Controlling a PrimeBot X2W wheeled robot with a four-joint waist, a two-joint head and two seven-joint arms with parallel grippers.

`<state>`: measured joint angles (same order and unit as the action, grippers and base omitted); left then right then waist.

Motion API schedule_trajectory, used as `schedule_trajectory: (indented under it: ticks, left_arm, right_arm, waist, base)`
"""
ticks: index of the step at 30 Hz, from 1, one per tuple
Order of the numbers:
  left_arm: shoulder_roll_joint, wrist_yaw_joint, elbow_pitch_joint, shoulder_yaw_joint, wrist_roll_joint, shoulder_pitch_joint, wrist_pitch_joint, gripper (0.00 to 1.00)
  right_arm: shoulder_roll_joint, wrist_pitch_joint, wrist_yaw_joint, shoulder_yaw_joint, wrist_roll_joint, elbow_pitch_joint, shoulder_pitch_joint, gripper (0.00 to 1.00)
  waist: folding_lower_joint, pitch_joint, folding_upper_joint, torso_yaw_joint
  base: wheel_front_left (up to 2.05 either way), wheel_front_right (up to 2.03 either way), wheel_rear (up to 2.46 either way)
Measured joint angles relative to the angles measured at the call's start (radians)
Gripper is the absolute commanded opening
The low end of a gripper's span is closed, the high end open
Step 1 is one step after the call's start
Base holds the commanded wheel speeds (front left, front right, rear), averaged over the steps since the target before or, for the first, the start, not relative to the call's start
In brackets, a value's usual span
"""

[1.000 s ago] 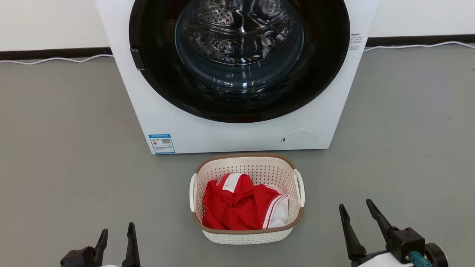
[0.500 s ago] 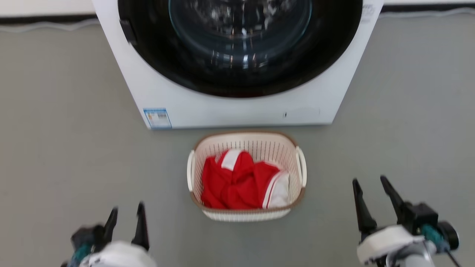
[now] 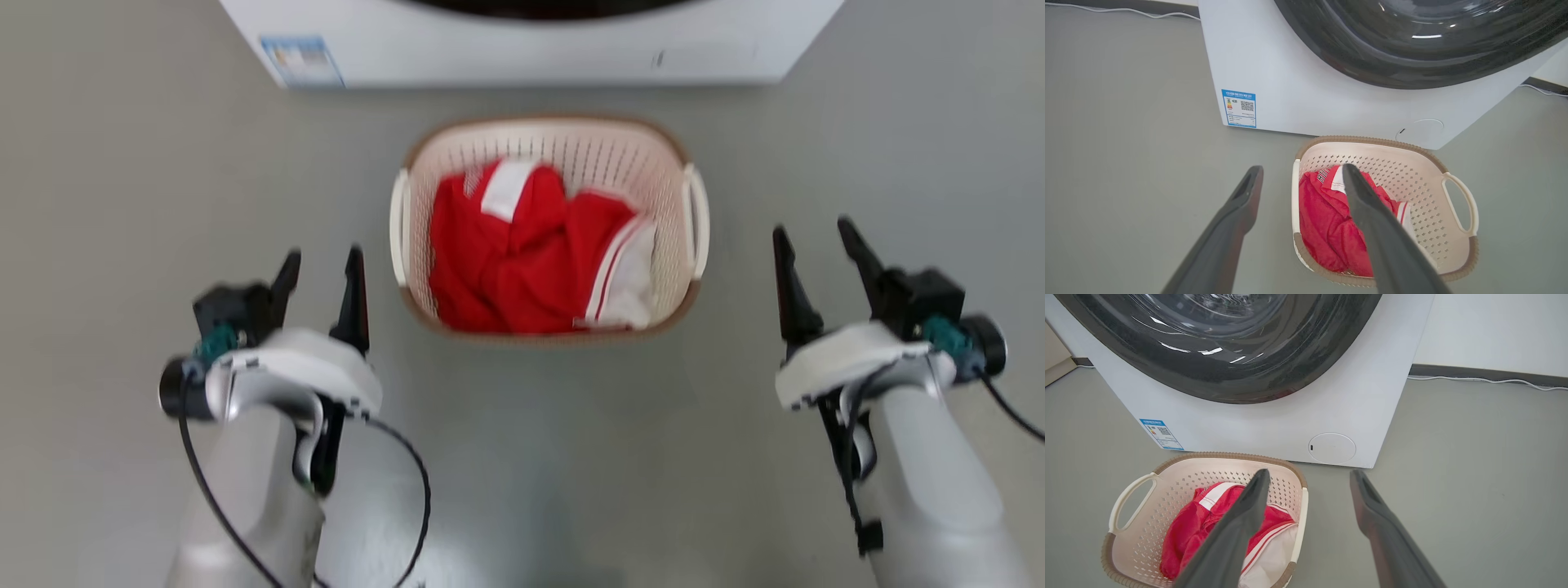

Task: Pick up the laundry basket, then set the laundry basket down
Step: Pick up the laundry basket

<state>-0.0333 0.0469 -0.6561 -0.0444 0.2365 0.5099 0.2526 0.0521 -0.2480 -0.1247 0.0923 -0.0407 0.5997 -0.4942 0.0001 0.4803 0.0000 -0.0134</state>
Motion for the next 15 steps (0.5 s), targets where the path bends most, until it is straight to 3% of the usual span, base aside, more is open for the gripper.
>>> schedule_trajectory:
  ticks: [5,15]
  left_arm:
    - [0.001,-0.005,-0.057,-0.023,0.029,0.110,0.003,1.00]
    - [0.002,-0.012,-0.097,-0.093,0.069,0.235,0.003,1.00]
  right_arm:
    - [0.002,0.000,0.000,-0.001,-0.003,0.034,-0.075,1.00]
    - [0.004,0.000,0.000,0.016,-0.029,0.067,-0.151,1.00]
  waist:
    - [-0.0001,0.135,0.0000,0.006]
    - [-0.0001,0.287,0.0000,0.019]
  base:
    - [0.00,0.00,0.00]
    - [0.00,0.00,0.00]
